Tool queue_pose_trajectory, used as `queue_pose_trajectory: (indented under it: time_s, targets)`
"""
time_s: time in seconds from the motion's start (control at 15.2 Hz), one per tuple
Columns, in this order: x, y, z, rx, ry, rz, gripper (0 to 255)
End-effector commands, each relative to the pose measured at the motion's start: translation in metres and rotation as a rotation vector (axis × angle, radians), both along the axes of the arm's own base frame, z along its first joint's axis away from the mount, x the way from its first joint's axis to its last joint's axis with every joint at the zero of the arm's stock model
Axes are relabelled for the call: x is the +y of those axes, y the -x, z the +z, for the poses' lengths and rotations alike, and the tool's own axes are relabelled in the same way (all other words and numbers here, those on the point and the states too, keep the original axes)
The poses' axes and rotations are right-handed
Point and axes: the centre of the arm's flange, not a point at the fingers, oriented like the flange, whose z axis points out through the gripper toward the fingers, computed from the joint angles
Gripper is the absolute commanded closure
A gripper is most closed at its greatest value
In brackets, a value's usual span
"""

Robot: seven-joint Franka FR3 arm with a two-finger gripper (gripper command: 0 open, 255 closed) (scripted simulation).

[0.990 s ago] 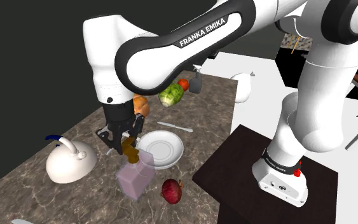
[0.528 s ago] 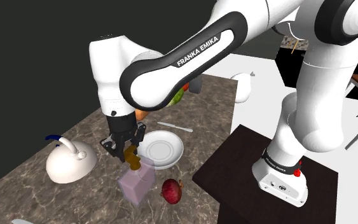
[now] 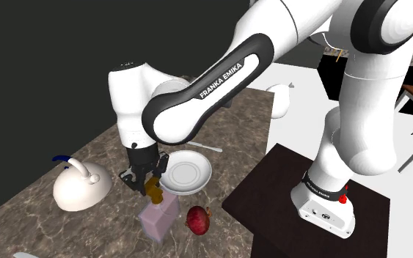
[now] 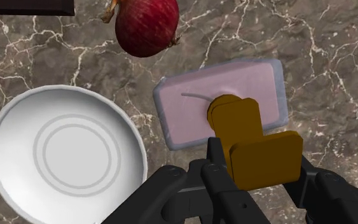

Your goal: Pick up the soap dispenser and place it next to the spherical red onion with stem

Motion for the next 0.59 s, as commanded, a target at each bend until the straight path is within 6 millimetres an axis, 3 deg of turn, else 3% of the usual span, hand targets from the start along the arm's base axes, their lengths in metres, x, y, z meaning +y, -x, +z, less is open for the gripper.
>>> queue_pose_trajectory:
  time_s: [0.0,0.46,0.53]
  targets:
    - [-0.0011,0.0005,-0.0041,-0.001,-0.001,0.000,255]
    - [-0.0011,0.0004,-0.0042,-0.001,-0.001,0.000,255]
    - [-0.0011,0.0005,-0.0042,-0.001,-0.001,0.000,0]
